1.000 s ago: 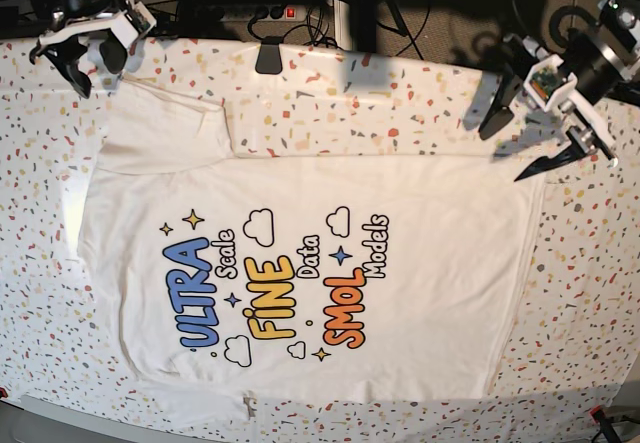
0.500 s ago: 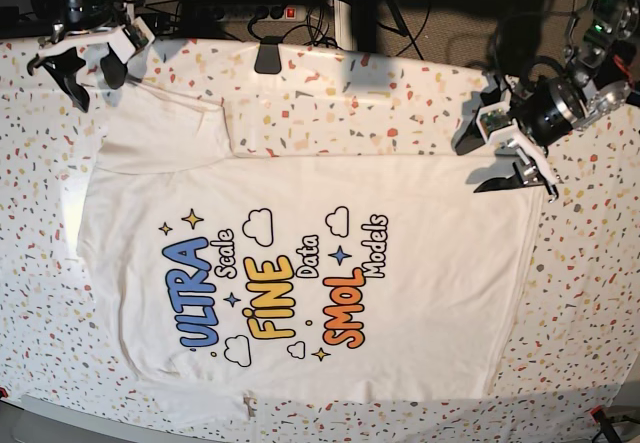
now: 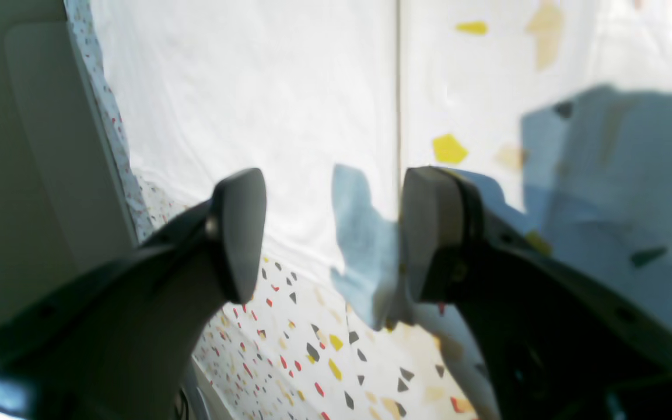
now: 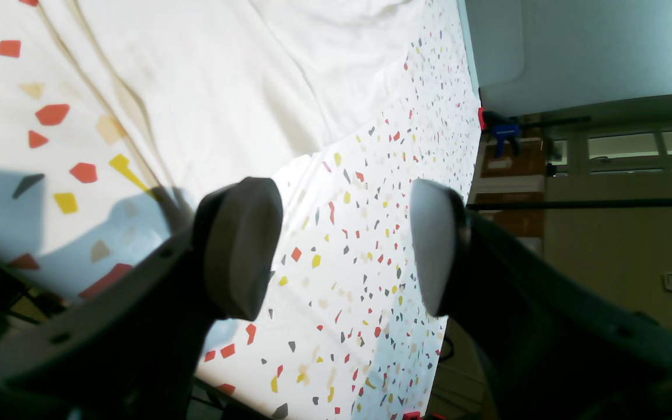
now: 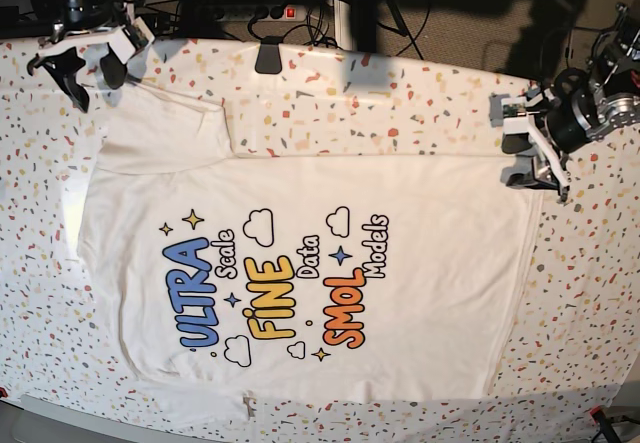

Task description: Fold the T-shirt properly

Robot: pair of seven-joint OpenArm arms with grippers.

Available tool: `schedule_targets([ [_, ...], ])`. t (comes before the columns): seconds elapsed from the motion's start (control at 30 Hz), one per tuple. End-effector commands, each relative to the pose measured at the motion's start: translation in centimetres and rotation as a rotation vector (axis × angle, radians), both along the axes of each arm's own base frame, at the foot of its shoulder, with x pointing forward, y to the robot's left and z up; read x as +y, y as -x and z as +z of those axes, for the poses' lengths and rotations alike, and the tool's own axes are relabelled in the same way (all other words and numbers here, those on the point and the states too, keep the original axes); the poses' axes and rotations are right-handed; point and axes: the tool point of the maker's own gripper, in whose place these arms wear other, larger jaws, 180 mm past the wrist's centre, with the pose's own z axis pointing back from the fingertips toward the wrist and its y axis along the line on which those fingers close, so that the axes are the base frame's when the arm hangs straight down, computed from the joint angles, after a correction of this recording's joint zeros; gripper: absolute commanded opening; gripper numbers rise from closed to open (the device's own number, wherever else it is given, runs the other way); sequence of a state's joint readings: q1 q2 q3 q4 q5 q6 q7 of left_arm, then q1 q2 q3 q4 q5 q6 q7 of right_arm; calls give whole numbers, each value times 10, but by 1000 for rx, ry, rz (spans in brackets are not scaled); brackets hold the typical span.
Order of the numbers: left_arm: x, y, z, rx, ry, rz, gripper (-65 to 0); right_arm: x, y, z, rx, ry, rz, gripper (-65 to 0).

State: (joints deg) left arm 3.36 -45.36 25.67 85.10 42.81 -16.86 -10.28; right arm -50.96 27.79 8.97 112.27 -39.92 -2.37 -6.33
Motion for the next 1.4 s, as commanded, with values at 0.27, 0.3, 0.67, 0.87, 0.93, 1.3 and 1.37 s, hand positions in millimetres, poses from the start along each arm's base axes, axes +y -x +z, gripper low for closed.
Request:
schedule_targets([
  [0.27, 39, 1, -28, 28, -95, 67, -301, 0, -3, 10, -32, 7, 10, -275],
  [0.3, 43, 1, -30, 24, -98, 77, -301, 0, -3, 10, -32, 6, 9, -275],
  [0.67, 53, -1, -33, 10, -118, 110, -612, 0, -3, 9, -32, 5, 8, -275],
  [0.87, 53, -1, -33, 10, -114, 110, -451, 0, -3, 9, -32, 5, 8, -275],
  [0.93, 53, -1, -33, 10, -114, 110, -362, 0, -3, 9, -32, 5, 8, -275],
  [1.3, 35, 0, -35, 12, -64, 91, -378, 0, -3, 9, -32, 5, 8, -275],
  [1.37, 30, 0, -36, 12, -50, 92, -477, 0, -3, 9, -32, 5, 8, -275],
])
